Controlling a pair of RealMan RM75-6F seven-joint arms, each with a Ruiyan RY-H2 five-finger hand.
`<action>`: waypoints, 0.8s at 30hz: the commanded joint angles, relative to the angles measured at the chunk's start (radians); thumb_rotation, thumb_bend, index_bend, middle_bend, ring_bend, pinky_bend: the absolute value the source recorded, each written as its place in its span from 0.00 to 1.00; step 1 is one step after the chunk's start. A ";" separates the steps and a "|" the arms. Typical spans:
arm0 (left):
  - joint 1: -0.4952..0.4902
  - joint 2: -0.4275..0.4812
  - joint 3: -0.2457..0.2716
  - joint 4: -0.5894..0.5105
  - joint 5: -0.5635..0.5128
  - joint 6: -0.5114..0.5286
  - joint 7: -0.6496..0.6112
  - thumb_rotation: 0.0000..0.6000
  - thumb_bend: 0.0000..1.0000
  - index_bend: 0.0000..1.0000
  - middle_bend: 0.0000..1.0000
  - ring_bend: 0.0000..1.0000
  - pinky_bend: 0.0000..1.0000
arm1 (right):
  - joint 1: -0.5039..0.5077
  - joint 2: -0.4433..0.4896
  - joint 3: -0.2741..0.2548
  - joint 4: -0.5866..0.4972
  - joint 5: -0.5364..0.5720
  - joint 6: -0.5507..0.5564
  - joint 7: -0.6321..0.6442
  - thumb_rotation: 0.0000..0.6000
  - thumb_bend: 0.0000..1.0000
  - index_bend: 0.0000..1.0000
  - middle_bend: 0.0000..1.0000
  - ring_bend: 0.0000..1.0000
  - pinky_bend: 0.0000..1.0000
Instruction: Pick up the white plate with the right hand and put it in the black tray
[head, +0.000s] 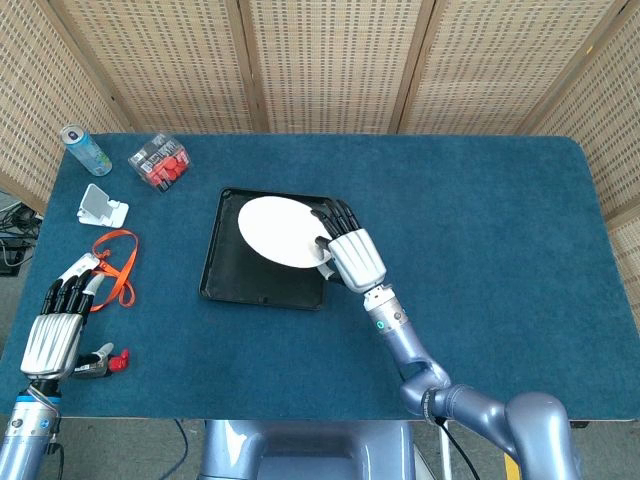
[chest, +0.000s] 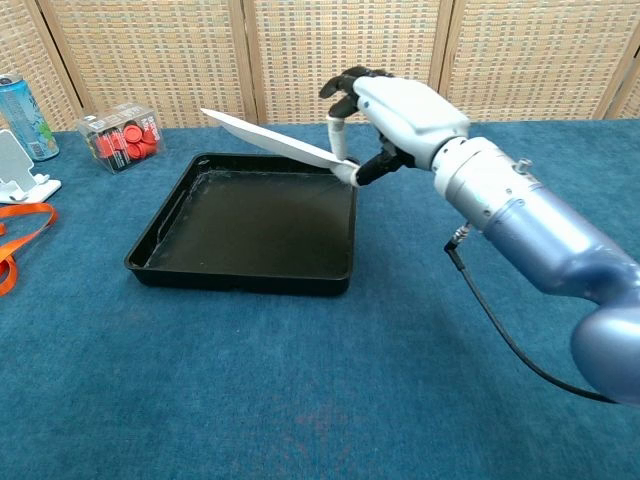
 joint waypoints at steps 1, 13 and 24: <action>-0.004 0.003 -0.001 -0.003 -0.010 -0.010 0.000 1.00 0.00 0.00 0.00 0.00 0.00 | 0.027 -0.029 0.003 0.039 0.009 -0.012 0.014 1.00 0.56 0.67 0.24 0.03 0.00; -0.006 0.011 -0.005 -0.004 -0.029 -0.016 -0.017 1.00 0.00 0.00 0.00 0.00 0.00 | 0.108 -0.108 0.004 0.152 0.031 -0.055 0.048 1.00 0.56 0.68 0.24 0.04 0.01; -0.009 0.014 0.000 -0.004 -0.032 -0.021 -0.024 1.00 0.00 0.00 0.00 0.00 0.00 | 0.166 -0.165 -0.014 0.277 0.034 -0.073 0.065 1.00 0.47 0.64 0.23 0.04 0.00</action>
